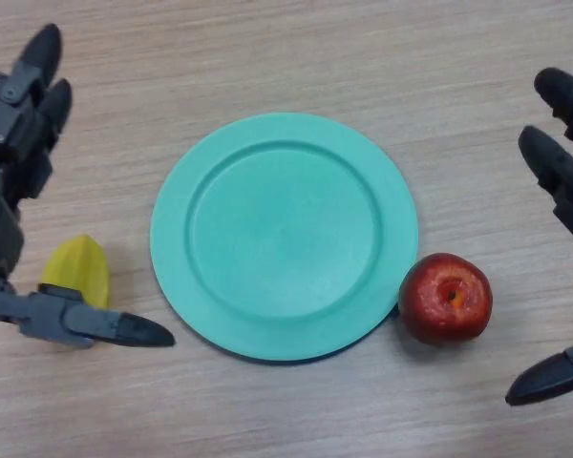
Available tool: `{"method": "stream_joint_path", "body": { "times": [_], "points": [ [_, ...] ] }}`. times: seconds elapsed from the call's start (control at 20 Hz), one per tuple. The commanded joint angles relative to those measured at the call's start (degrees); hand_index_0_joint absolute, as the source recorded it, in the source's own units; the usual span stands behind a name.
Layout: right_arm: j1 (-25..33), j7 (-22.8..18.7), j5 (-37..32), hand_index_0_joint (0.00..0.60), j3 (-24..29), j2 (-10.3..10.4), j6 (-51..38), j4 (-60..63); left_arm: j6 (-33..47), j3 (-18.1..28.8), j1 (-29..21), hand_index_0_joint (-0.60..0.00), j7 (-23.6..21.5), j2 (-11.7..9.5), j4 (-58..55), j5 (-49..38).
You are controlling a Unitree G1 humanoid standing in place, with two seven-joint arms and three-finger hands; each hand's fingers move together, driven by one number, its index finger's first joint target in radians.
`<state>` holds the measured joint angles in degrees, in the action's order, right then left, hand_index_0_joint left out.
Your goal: Pick up the red apple and place it on the plate
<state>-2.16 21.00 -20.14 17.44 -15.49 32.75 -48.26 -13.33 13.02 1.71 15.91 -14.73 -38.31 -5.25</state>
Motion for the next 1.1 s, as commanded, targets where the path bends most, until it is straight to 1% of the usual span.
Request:
{"method": "stream_joint_path", "body": {
  "times": [0.05,0.2,0.3,0.35,0.4,0.45,0.5,0.55,0.6,0.65,0.75,0.9,1.0,1.05,1.1],
  "points": [
    [1.5,-1.2,-1.7,0.0,3.1,-2.1,-8.9,-1.3,9.2,1.5,-1.1,0.0,-2.3,-1.3,-2.0,0.9],
    [1.8,-1.3,-0.9,0.0,2.9,-2.3,-11.3,1.0,8.3,0.9,-1.3,0.0,-1.5,-1.4,-2.4,1.4],
    [2.1,-1.7,1.0,0.0,2.0,-2.3,-14.1,3.0,8.1,0.8,-1.1,0.0,-0.8,-1.3,-2.9,1.4],
    [2.0,-1.0,5.3,0.0,-0.1,-2.0,-19.6,6.1,9.3,0.5,-0.8,0.0,-1.0,-0.9,-2.7,1.9],
    [2.0,-0.7,7.0,0.0,-0.9,-1.9,-21.6,7.6,9.7,0.4,-0.6,0.0,-1.2,-0.8,-2.6,1.9],
    [2.1,-0.5,10.7,0.0,-2.8,-1.4,-26.9,11.5,10.2,0.0,-0.3,0.0,-1.6,-0.5,-2.8,2.1],
    [2.3,-0.5,11.8,0.0,-3.5,-1.3,-29.0,13.5,10.1,0.0,0.0,0.0,-1.5,-0.4,-3.1,2.1],
    [2.9,-0.9,16.2,0.0,-5.1,-1.3,-36.6,19.8,10.0,-0.1,0.6,0.0,-1.0,-0.3,-3.9,2.1],
    [3.3,-1.4,17.8,0.0,-5.6,-1.5,-39.2,22.6,9.7,0.2,0.9,0.0,-0.5,-0.3,-4.4,2.0],
    [4.2,-2.8,20.9,0.0,-6.8,-1.7,-43.1,27.6,9.6,0.6,1.3,0.0,0.1,-0.1,-4.9,1.7],
    [5.7,-4.7,24.9,0.0,-9.0,-1.9,-47.2,35.4,10.3,2.0,2.0,0.0,0.3,0.2,-5.1,0.4],
    [7.1,-5.4,28.2,0.0,-10.6,-2.1,-44.5,42.2,9.3,4.2,3.0,0.0,0.9,0.3,-6.3,-2.9],
    [7.1,-5.3,28.8,0.2,-11.0,-2.1,-42.9,43.1,9.0,4.8,3.1,0.0,1.1,0.3,-6.5,-3.5],
    [7.1,-5.3,29.5,0.35,-11.3,-2.1,-42.0,43.8,9.0,5.2,3.0,0.0,1.2,0.2,-6.4,-3.8],
    [7.1,-5.3,30.2,0.45,-11.7,-2.0,-41.0,44.1,9.2,5.6,2.9,0.0,1.2,0.2,-6.1,-3.9]
  ]
}}
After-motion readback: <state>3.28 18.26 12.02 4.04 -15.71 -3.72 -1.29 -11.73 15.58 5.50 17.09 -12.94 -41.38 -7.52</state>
